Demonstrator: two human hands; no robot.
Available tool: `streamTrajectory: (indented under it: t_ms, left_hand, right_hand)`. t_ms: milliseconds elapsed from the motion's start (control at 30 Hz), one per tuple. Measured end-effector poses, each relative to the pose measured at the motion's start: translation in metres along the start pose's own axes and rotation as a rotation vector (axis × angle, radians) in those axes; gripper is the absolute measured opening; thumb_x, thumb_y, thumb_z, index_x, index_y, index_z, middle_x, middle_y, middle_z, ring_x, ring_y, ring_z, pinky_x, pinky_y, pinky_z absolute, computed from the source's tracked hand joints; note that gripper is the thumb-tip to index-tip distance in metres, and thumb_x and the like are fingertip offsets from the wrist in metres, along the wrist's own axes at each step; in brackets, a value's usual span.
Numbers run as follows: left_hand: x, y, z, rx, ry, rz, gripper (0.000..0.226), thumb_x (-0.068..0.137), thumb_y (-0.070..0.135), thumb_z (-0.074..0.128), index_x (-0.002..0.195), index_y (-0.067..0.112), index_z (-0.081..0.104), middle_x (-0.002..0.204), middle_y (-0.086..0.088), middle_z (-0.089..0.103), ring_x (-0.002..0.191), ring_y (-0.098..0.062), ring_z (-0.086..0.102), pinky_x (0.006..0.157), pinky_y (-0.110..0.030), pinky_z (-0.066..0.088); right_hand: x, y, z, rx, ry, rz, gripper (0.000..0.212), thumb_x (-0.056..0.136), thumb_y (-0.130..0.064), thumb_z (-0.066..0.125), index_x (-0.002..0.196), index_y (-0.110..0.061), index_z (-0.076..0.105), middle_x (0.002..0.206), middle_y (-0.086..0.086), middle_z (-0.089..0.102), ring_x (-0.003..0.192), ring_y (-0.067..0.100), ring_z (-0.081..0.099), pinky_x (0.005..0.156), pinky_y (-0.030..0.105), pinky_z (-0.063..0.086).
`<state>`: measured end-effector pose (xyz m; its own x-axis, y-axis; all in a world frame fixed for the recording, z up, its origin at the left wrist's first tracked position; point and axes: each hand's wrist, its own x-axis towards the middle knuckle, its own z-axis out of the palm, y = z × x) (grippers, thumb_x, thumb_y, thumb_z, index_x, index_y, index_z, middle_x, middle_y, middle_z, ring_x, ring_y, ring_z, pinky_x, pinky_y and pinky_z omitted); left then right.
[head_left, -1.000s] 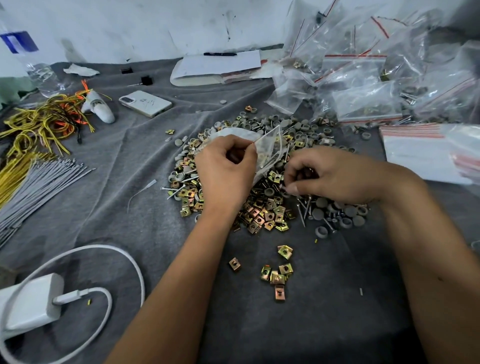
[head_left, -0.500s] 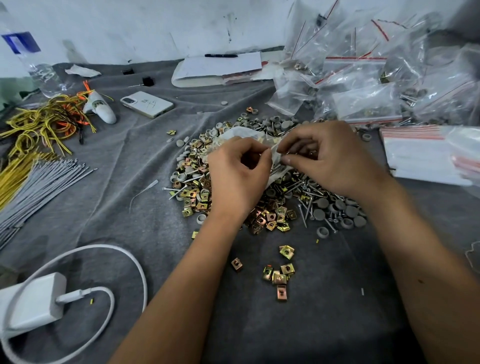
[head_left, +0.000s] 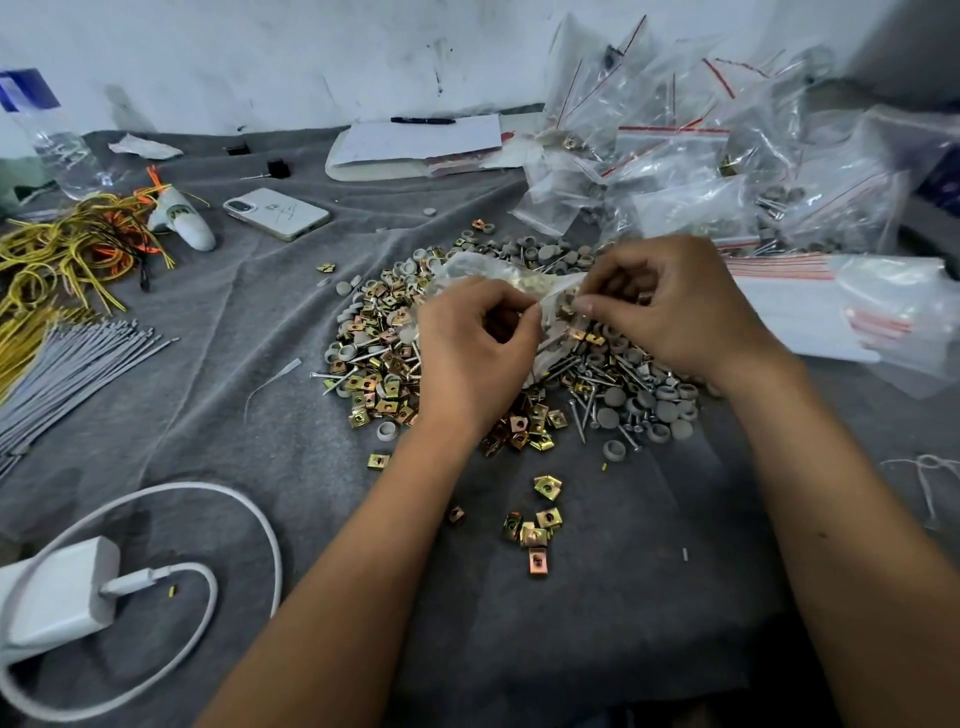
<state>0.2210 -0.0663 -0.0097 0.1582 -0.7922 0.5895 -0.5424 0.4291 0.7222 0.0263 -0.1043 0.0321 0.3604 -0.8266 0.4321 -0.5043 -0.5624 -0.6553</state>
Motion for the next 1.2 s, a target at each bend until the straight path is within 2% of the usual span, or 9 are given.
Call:
streamTrajectory:
  t_ms: [133,267,467,567,667,833,967,1067,1200]
  left_hand:
    - [-0.004,0.008,0.006,0.042,-0.054,0.043,0.005,0.086,0.011,0.076,0.081,0.011,0.077,0.074,0.002,0.069,0.067,-0.012,0.064,0.063,-0.041,0.056]
    - [-0.005,0.008,0.008,0.048,-0.08,0.028,0.004,0.087,0.011,0.076,0.083,0.01,0.078,0.077,0.001,0.069,0.069,-0.013,0.064,0.065,-0.042,0.056]
    - [-0.003,0.004,0.006,0.056,-0.03,-0.009,0.005,0.086,0.012,0.075,0.082,0.011,0.078,0.077,0.003,0.071,0.07,-0.013,0.065,0.068,-0.041,0.057]
    - [-0.003,0.004,0.007,0.05,-0.022,-0.027,0.004,0.085,0.012,0.076,0.082,0.011,0.078,0.076,0.003,0.071,0.07,-0.014,0.066,0.068,-0.042,0.057]
    - [-0.003,0.007,0.008,0.032,-0.025,-0.044,0.005,0.085,0.012,0.076,0.08,0.013,0.078,0.074,0.004,0.07,0.069,-0.014,0.066,0.067,-0.043,0.057]
    - [-0.003,0.006,0.004,0.03,0.008,-0.077,0.007,0.086,0.018,0.075,0.081,0.015,0.079,0.074,0.006,0.071,0.07,-0.011,0.067,0.066,-0.04,0.057]
    - [-0.002,0.008,0.003,0.026,0.015,-0.088,0.007,0.086,0.016,0.075,0.079,0.015,0.078,0.072,0.007,0.071,0.067,-0.009,0.066,0.064,-0.035,0.057]
    - [-0.002,0.009,0.003,0.043,0.006,-0.074,0.008,0.086,0.016,0.076,0.079,0.016,0.078,0.071,0.008,0.07,0.066,-0.006,0.064,0.063,-0.028,0.055]
    - [-0.003,0.01,0.004,0.062,0.004,-0.079,0.008,0.087,0.016,0.076,0.08,0.015,0.078,0.073,0.007,0.07,0.069,-0.008,0.065,0.066,-0.031,0.055]
  right_hand:
    - [-0.011,0.004,-0.025,-0.146,-0.447,0.086,0.013,0.076,-0.03,0.09,0.082,-0.032,0.079,0.074,-0.016,0.072,0.066,-0.001,0.064,0.061,0.019,0.049]
    - [-0.015,0.003,-0.022,-0.182,-0.63,0.164,0.017,0.074,-0.031,0.092,0.082,-0.032,0.077,0.069,-0.006,0.068,0.057,0.003,0.057,0.052,0.016,0.041]
    - [-0.015,-0.003,-0.018,-0.227,-0.539,0.144,0.008,0.085,-0.028,0.084,0.084,-0.031,0.076,0.073,-0.02,0.07,0.065,-0.004,0.062,0.058,0.015,0.043]
    - [-0.013,-0.009,-0.017,-0.149,-0.314,0.065,0.004,0.089,-0.025,0.08,0.088,-0.029,0.078,0.08,-0.017,0.073,0.077,0.001,0.067,0.07,0.025,0.051]
    - [-0.009,-0.02,-0.01,-0.057,-0.112,-0.031,0.006,0.086,-0.02,0.082,0.088,-0.025,0.079,0.076,-0.013,0.071,0.073,0.003,0.066,0.064,0.015,0.049]
    - [-0.002,-0.027,0.005,-0.171,-0.146,-0.043,0.01,0.084,-0.014,0.084,0.091,-0.02,0.081,0.074,-0.024,0.063,0.073,-0.015,0.062,0.064,0.002,0.042]
    - [-0.005,-0.026,0.0,-0.05,-0.062,0.012,0.012,0.083,-0.012,0.085,0.091,-0.019,0.079,0.077,-0.014,0.071,0.072,-0.001,0.07,0.064,0.012,0.054]
    - [-0.005,-0.026,-0.014,-0.038,-0.119,0.013,0.013,0.08,-0.012,0.087,0.085,-0.021,0.079,0.07,-0.009,0.073,0.065,0.001,0.071,0.062,0.017,0.058]
    - [-0.005,-0.028,-0.026,-0.142,-0.562,0.134,0.017,0.078,-0.018,0.089,0.083,-0.03,0.079,0.074,-0.01,0.076,0.068,0.009,0.074,0.067,0.032,0.063]
